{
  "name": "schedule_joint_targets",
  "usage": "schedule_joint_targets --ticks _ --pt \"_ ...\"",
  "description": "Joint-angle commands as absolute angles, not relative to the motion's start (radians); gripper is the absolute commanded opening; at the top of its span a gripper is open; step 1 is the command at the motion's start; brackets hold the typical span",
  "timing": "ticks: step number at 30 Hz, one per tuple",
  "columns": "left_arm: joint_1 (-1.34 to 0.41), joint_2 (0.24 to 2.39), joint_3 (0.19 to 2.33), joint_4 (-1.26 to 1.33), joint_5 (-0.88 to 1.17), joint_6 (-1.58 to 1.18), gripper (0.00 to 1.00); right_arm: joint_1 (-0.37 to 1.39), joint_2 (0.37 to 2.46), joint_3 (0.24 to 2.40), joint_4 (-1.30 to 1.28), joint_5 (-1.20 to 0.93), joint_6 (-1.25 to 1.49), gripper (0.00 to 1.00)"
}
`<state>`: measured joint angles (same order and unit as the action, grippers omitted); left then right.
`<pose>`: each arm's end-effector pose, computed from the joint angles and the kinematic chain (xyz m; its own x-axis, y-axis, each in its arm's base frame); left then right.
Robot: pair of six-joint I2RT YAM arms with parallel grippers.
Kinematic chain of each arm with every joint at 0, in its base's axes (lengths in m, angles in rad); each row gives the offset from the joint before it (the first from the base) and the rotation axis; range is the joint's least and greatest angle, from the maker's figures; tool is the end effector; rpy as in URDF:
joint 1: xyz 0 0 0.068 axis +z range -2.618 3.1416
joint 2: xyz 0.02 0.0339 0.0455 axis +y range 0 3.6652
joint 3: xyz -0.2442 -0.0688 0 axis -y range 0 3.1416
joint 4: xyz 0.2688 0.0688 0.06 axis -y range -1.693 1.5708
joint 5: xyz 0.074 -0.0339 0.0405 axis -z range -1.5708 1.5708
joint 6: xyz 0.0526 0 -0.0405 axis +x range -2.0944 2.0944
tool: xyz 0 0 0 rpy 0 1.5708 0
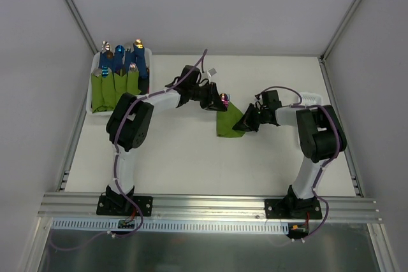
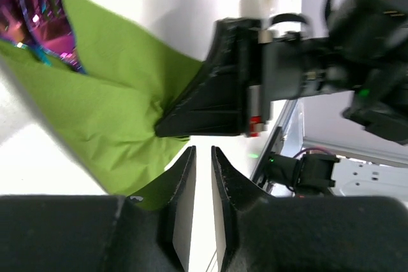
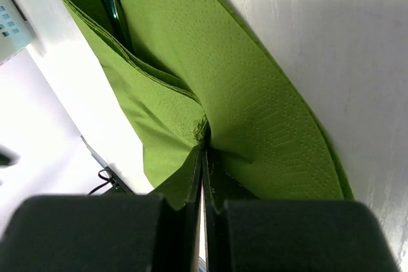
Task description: Place the utensils on the paper napkin and roll it up
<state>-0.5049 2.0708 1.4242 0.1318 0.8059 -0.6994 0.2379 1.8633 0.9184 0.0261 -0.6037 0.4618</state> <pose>0.4051 -0.2673 0.1594 -0.8992 -0.0124 -0.4374 0.3995 0.3847 -0.8321 0.3503 0.1157 0.0714 -0.9272 0.1526 -0.3422 -0.1292 0.7270 0.6743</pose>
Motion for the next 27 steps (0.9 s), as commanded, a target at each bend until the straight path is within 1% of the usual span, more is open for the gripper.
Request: schedule_joint_targets --ticks 1,4,6,7,9,14,18,23,24,25,27 --pt "-0.512 2.109 1.445 0.120 0.798 -0.661 0.14 0.229 1.905 0.917 0.023 -0.537 0.440 0.00" --pt "-0.520 2.135 1.468 0.120 0.773 -0.647 0.15 0.222 1.911 0.917 0.034 -0.545 0.442 0.00" --pt "-0.529 2.151 1.486 0.120 0.765 -0.626 0.21 0.221 1.914 0.922 0.035 -0.552 0.445 0.00" --pt "-0.535 2.158 1.494 0.115 0.759 -0.606 0.27 0.221 1.917 0.923 0.035 -0.554 0.445 0.01" --pt "-0.541 2.163 1.512 0.101 0.753 -0.580 0.30 0.219 1.917 0.923 0.035 -0.555 0.446 0.02" --pt "-0.572 2.117 1.491 0.011 0.651 -0.490 0.30 0.221 1.919 0.922 0.035 -0.557 0.448 0.01" --pt "-0.577 2.100 1.433 0.009 0.652 -0.483 0.26 0.219 1.925 0.925 0.038 -0.563 0.454 0.01" --pt "-0.574 2.146 1.433 0.035 0.713 -0.543 0.19 0.219 1.927 0.927 0.040 -0.568 0.460 0.04" --pt "-0.574 2.155 1.437 0.057 0.728 -0.555 0.18 0.219 1.927 0.927 0.040 -0.572 0.460 0.06" --pt "-0.572 2.164 1.442 0.058 0.744 -0.564 0.16 0.219 1.928 0.928 0.040 -0.574 0.460 0.10" --pt "-0.572 2.190 1.459 0.069 0.749 -0.591 0.14 0.219 1.930 0.925 0.040 -0.578 0.460 0.15"
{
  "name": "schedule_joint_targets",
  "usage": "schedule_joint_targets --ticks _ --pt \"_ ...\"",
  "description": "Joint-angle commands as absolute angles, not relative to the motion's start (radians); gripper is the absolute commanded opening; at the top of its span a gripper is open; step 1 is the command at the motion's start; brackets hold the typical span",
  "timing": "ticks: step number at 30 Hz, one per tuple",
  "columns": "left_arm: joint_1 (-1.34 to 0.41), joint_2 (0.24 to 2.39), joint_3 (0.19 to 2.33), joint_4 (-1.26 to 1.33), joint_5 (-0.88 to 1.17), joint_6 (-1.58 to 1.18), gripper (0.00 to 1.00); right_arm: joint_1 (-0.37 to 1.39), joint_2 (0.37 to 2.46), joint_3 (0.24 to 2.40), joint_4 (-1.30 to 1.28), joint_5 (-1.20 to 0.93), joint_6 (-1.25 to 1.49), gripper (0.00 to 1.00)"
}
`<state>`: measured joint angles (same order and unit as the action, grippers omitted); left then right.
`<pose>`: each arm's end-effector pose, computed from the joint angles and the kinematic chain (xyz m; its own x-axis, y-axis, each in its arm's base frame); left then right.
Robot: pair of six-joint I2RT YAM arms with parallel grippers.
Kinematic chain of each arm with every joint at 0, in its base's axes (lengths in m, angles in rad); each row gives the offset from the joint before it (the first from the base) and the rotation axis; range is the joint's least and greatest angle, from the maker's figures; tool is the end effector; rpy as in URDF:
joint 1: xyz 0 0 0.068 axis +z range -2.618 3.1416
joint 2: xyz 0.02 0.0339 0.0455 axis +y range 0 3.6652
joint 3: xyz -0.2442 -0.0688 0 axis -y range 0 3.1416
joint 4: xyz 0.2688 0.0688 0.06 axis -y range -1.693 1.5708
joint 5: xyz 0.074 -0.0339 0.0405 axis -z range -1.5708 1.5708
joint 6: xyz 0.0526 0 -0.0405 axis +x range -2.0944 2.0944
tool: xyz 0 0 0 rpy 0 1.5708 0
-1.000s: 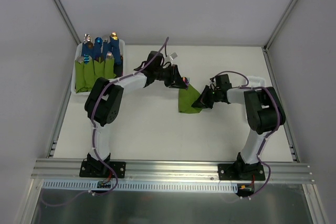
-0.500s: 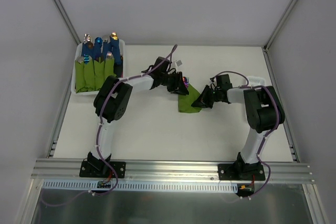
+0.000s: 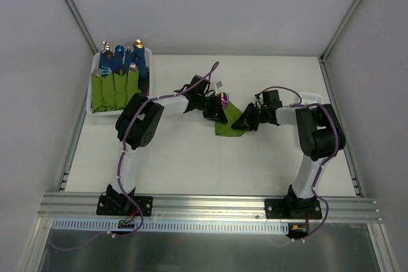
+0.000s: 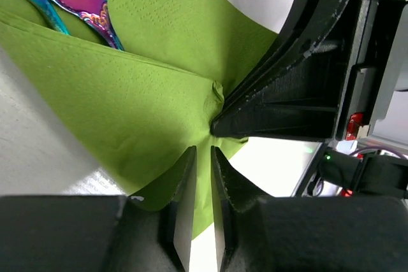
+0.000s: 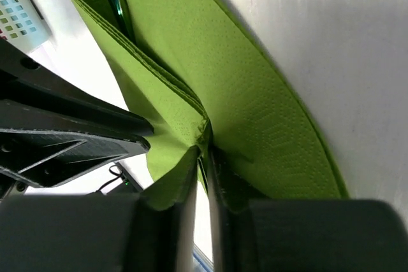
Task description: Place the utensils on the paper napkin and roll it up
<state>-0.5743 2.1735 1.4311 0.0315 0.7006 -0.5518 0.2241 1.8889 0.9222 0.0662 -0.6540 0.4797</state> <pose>0.3876 -0.2912 0.1026 -0.8992 0.1045 -0.4248 0.4157 0.5064 -0.7555 0.3540 0.1135 0.0676 -0.9293 0.1639 -0.3311 -0.1307 0.6923 0.7096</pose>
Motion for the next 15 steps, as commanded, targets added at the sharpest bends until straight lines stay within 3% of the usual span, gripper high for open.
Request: schedule_joint_targets --ticks 1,15 --pt "-0.572 2.200 1.465 0.078 0.753 -0.597 0.13 0.219 1.931 0.925 0.041 -0.581 0.460 0.19" --pt "-0.571 2.281 1.493 0.028 0.661 -0.660 0.06 0.216 1.859 0.914 0.044 -0.597 0.468 0.31"
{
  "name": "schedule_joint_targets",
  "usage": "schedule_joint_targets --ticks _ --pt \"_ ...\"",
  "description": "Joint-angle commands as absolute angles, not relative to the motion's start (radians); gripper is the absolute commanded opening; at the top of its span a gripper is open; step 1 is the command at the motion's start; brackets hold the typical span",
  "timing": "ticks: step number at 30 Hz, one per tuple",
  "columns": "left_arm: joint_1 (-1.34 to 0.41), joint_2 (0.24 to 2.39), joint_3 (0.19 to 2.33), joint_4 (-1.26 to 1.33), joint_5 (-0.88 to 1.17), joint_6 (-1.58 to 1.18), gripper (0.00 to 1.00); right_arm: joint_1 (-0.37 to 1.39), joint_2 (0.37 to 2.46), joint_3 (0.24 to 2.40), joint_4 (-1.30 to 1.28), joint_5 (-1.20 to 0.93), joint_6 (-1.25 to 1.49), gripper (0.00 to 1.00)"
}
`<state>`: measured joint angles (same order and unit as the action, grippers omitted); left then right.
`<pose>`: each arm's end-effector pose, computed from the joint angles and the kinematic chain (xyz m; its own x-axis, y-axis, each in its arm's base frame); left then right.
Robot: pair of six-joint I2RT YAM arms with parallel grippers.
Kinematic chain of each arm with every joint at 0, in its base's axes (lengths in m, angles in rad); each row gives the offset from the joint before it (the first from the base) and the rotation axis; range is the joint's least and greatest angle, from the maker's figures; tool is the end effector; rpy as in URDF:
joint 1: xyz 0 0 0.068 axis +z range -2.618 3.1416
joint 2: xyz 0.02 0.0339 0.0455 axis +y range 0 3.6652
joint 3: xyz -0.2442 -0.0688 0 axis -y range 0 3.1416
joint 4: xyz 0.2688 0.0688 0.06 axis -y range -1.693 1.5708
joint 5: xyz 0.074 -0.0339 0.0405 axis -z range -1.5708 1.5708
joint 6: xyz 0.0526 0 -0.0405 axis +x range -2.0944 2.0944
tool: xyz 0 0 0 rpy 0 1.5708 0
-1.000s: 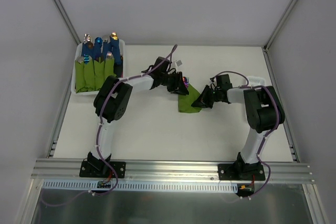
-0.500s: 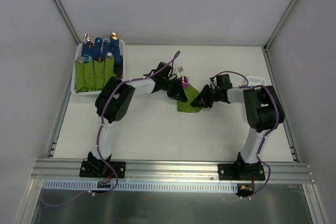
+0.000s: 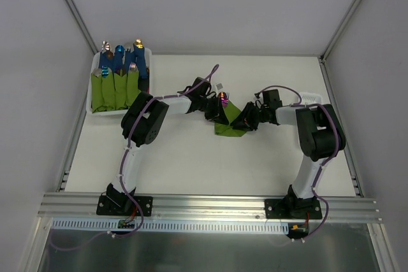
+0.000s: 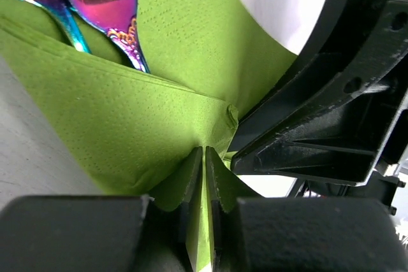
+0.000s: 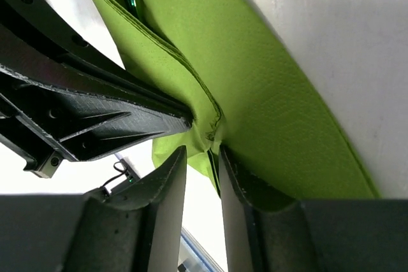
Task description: Place the utensils on the paper napkin and roll it up
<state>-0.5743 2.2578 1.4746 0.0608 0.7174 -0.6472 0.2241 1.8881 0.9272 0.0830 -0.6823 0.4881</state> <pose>0.3951 -0.2968 0.0800 -0.9394 0.0667 -0.3364 0.3222 0.5075 -0.7991 0.3560 0.1152 0.0712 -0.9276 0.1619 -0.3367 -0.1474 0.6695 0.7281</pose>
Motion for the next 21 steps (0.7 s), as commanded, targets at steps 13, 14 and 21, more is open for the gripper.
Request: schedule_joint_targets --ticks 13,14,21 --pt "-0.574 2.299 1.513 -0.040 0.603 -0.664 0.04 0.278 1.721 0.913 0.106 -0.538 0.526 0.17" --pt "-0.575 2.299 1.514 -0.046 0.601 -0.664 0.03 0.281 1.730 0.916 0.113 -0.541 0.534 0.16" --pt "-0.574 2.310 1.525 -0.054 0.600 -0.669 0.03 0.314 1.807 0.923 0.144 -0.535 0.545 0.13"
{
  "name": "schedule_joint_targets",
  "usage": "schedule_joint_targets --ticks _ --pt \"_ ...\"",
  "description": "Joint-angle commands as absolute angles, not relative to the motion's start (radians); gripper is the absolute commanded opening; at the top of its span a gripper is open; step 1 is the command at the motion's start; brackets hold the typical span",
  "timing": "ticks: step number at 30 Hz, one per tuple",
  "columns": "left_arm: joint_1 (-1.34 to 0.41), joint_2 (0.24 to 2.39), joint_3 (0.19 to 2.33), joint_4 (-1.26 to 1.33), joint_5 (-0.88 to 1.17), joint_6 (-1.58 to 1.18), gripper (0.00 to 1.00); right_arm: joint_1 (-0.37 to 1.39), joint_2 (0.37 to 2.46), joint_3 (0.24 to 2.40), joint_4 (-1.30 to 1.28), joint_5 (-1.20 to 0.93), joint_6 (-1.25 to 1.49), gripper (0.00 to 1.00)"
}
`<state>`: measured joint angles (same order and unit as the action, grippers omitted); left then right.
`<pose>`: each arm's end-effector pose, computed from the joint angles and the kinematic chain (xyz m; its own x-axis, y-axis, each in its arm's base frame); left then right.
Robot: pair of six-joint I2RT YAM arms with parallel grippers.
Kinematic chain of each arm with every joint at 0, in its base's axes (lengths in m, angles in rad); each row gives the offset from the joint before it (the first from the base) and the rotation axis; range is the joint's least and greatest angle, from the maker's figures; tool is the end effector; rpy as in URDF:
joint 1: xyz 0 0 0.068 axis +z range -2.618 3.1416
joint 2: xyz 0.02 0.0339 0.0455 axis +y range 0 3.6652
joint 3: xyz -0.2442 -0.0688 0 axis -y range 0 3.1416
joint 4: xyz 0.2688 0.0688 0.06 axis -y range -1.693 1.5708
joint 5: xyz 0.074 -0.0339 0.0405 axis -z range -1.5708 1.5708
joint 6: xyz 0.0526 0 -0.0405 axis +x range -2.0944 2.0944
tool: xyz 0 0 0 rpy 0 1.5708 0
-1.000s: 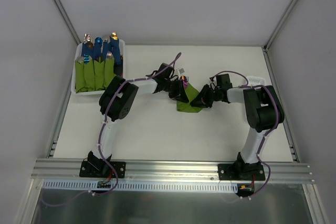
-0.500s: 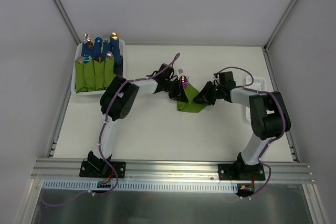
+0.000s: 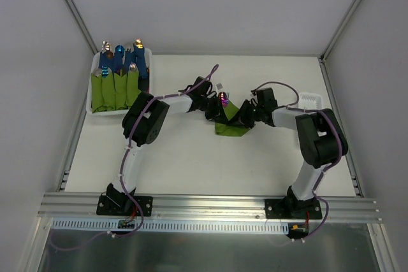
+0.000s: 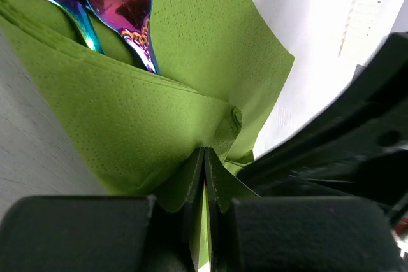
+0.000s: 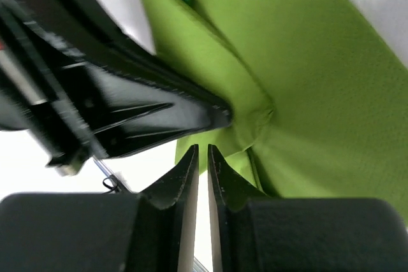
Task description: Place the utensils on the paper napkin and roll it up
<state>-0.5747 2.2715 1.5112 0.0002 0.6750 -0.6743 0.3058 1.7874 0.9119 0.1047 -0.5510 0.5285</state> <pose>0.3993 -0.2977 0.0791 -0.9541 0.0371 -0.2973 0.2674 0.5534 -0.7888 0.3502 0.1395 0.1012 -0.8837 0.1715 -0.4356 -0.1958 0.7097 0.6767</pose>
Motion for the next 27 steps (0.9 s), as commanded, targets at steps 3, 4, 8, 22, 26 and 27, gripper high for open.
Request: schedule_joint_targets --ticks 3,4,8,22,26,27 --pt "-0.574 2.312 1.528 -0.054 0.603 -0.672 0.03 0.319 1.836 0.925 0.150 -0.534 0.540 0.12" --pt "-0.574 2.313 1.529 -0.054 0.604 -0.672 0.03 0.319 1.844 0.925 0.150 -0.532 0.538 0.12" --pt "-0.574 2.304 1.534 -0.054 0.609 -0.667 0.05 0.321 1.890 0.925 0.129 -0.511 0.532 0.12" --pt "-0.589 2.060 1.488 -0.064 0.462 -0.520 0.21 0.319 1.921 0.942 0.035 -0.460 0.509 0.10" --pt "-0.589 2.092 1.506 -0.072 0.474 -0.523 0.19 0.319 1.921 0.946 0.023 -0.462 0.502 0.09" --pt "-0.588 2.100 1.517 -0.074 0.476 -0.523 0.19 0.319 1.919 0.951 0.020 -0.463 0.500 0.09"
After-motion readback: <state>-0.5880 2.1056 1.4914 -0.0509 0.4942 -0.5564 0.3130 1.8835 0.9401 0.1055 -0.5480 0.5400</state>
